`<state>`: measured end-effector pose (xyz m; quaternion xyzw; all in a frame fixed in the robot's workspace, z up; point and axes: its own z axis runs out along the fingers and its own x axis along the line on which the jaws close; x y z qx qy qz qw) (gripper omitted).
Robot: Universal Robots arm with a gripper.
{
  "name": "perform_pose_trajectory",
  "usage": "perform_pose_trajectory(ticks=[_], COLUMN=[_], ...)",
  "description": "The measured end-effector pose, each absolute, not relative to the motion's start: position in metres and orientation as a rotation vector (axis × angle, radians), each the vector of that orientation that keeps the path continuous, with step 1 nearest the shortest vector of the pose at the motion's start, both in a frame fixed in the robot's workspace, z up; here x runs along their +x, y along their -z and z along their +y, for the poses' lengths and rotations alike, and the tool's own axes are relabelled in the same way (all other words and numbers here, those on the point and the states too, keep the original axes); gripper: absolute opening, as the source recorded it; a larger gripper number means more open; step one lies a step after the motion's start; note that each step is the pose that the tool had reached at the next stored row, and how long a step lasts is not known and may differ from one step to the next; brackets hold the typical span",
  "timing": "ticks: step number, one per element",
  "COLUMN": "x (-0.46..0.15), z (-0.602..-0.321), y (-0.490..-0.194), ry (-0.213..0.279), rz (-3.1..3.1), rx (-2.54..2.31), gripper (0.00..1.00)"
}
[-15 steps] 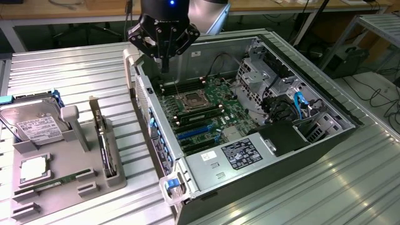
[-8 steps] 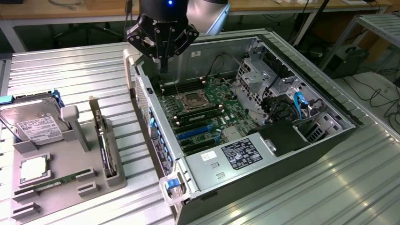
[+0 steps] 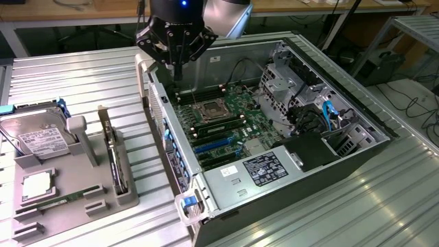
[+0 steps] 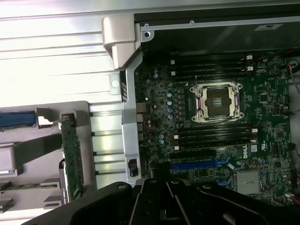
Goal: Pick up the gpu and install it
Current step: 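Reach for the gpu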
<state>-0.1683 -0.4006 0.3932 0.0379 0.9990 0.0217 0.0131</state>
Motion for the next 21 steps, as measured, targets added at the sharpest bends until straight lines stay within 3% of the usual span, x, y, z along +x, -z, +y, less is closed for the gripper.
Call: perform_pose_trajectory(ticks=[21], x=[-0.1760], z=[-0.4017], y=[-0.3932], ry=[-0.068], rz=[3.112], rx=[0.118], gripper=[0.11])
